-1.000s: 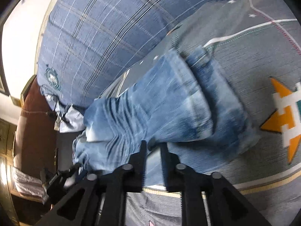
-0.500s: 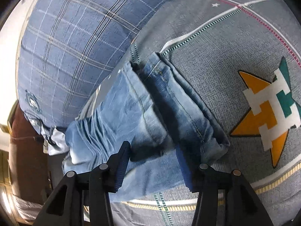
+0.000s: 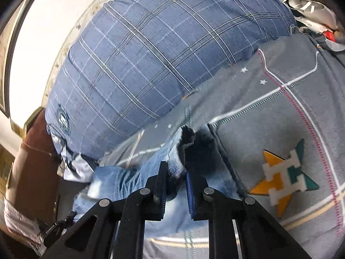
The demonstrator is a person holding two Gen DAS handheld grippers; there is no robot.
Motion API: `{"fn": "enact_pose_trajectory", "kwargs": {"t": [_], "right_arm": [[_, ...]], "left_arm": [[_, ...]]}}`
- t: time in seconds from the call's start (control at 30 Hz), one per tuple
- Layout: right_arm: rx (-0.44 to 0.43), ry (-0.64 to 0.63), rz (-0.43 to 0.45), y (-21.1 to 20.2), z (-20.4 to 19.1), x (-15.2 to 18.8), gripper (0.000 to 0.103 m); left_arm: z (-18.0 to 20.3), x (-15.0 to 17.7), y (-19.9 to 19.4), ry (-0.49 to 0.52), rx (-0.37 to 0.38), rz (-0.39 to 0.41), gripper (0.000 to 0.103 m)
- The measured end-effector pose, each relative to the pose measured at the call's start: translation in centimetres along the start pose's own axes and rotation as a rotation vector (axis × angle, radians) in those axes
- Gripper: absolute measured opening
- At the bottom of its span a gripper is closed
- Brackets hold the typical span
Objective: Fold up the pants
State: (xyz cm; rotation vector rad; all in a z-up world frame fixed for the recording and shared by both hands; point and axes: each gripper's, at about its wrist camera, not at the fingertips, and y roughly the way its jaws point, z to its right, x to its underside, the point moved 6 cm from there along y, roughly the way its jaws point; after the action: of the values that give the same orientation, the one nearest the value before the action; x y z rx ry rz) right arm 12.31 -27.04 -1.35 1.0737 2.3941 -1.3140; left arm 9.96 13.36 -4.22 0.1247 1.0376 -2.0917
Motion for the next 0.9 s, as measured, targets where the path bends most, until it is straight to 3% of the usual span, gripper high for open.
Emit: {"fn": "enact_pose_trajectory", "kwargs": {"t": [0.1,0.13,0.2,0.33,0.47,0.53,0.63,0.7,0.77,0.83,0.9], "right_arm": [[0.123,0.06,-0.163,2.7,3.3,1.9,0.015],[0.16,0.093,-0.234,4.0,4.5,2.8,0.015],[0.138,0.161,-0.272,4.8,5.4,3.4,0.015],[0.174,0.08,-0.203,3.2,4.4,2.3,0.015],[0.212,0.053,-0.217,3.3,4.6,2.9,0.015],[0.239,0.015,-0.224,3.8,3.8,3.0,0.015],[0.196,0.01,-0.158,2.8,2.9,2.2,0.017],[0.179,-0.012,-0.078,1.3,2.2,1.2,0.028],[0.233,-0.065,-0.008,-0.1,1.7,0.4,0.042],[0.219,-0.075,0.022,-0.7,1.2,-0.1,0.045],[0.14,-0.077,-0.003,-0.3,0.3,-0.8,0.045]], "left_arm": [[-2.2,2.3,3.2,0.017,-0.18,-0.125,0.006],[-2.7,2.6,3.8,0.009,-0.197,-0.154,0.006],[-2.4,2.2,3.1,0.002,-0.161,-0.136,0.005],[-2.4,2.2,2.7,0.022,-0.178,-0.111,0.006],[-3.2,2.8,3.2,-0.017,-0.203,-0.156,0.007],[-3.0,3.5,2.9,-0.011,-0.19,-0.165,0.013],[-1.7,4.6,1.6,0.04,-0.157,-0.144,0.018],[-0.7,5.6,0.7,0.085,-0.136,-0.119,0.018],[0.4,6.8,-0.3,0.142,-0.104,-0.1,0.018],[2.0,7.7,-0.6,0.215,-0.084,-0.089,0.018],[3.8,8.1,0.1,0.27,-0.078,-0.124,0.018]]}}
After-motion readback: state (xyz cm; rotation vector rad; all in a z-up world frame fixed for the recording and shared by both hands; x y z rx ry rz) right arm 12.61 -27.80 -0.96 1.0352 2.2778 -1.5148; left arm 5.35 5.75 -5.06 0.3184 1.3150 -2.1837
